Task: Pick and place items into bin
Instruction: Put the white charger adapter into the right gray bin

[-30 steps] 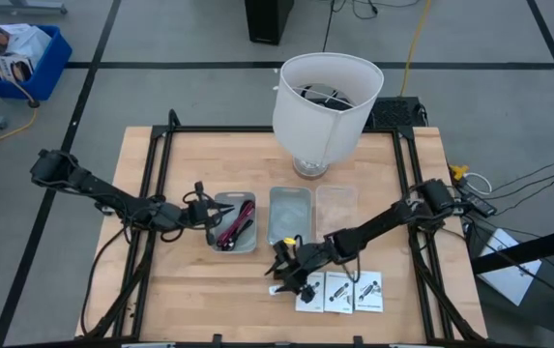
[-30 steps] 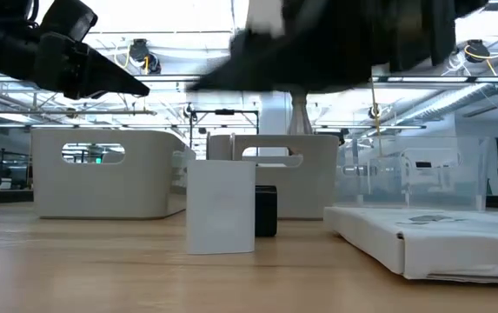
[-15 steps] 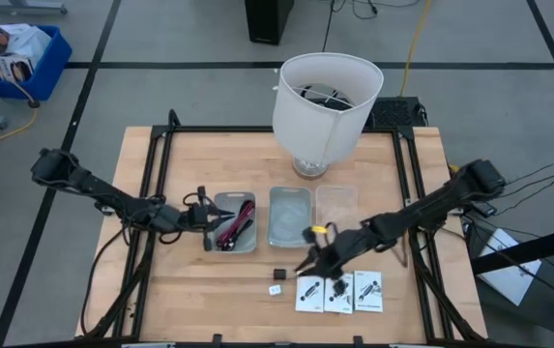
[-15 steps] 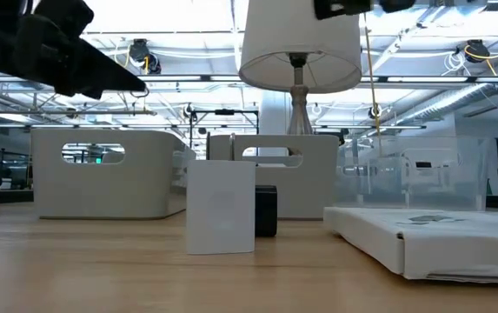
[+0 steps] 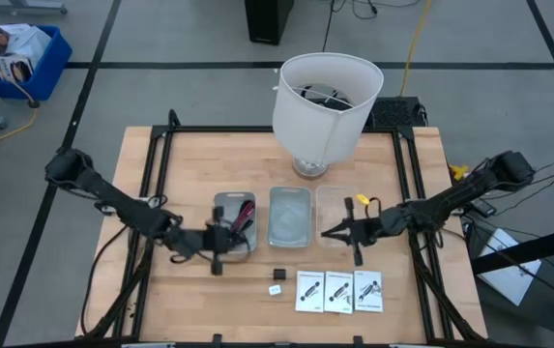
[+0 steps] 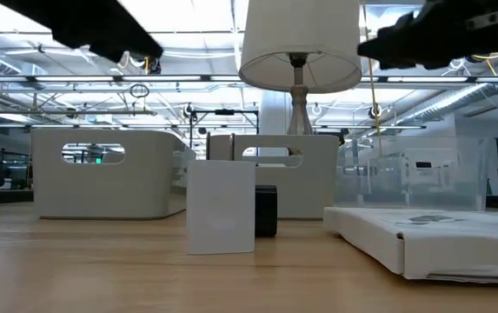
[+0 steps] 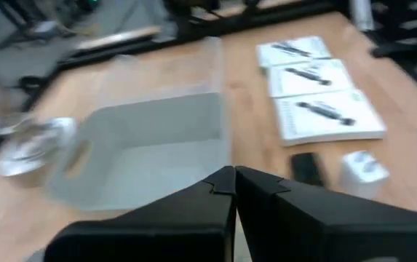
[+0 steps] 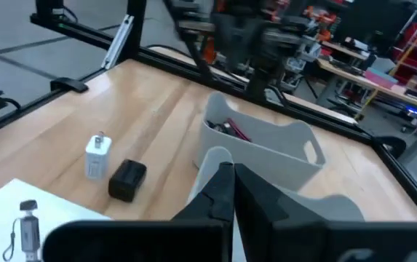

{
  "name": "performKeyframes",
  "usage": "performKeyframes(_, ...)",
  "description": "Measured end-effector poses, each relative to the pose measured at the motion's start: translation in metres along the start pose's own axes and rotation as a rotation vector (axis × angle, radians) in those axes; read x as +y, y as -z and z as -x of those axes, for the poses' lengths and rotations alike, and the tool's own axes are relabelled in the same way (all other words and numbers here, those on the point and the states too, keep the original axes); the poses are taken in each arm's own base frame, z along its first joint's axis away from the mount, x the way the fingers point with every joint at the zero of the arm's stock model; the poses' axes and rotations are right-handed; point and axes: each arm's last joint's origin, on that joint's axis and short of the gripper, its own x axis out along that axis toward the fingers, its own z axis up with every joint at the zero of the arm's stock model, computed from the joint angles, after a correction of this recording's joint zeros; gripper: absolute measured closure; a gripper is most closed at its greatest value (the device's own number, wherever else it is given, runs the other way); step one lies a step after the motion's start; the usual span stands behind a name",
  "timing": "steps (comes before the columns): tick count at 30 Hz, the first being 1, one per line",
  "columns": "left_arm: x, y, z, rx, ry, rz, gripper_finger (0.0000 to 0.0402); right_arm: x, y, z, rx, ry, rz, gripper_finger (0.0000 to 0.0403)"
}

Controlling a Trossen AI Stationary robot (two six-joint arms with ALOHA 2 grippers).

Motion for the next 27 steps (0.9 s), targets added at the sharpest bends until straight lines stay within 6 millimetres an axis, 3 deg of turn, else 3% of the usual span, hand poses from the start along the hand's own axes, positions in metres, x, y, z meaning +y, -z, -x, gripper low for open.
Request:
performKeyframes(8, -0.058, -0.011, -0.035, 0.069, 0.155, 0.066, 0.0396, -0.006, 0.016, 0.032, -0.079, 0.023, -0.058, 0.0402)
performKeyframes(13, -0.084, -0.006, -0.058, 0.130, 0.167, 0.082, 0.0367, -0.009, 0.021, 0.045, -0.146, 0.038, -0.075, 0.0402)
performKeyframes(27, -0.104, 0.017, -0.091, 0.236, 0.138, 0.237, 0.0178, -0.011, 0.021, 0.052, -0.172, 0.069, -0.079, 0.0402)
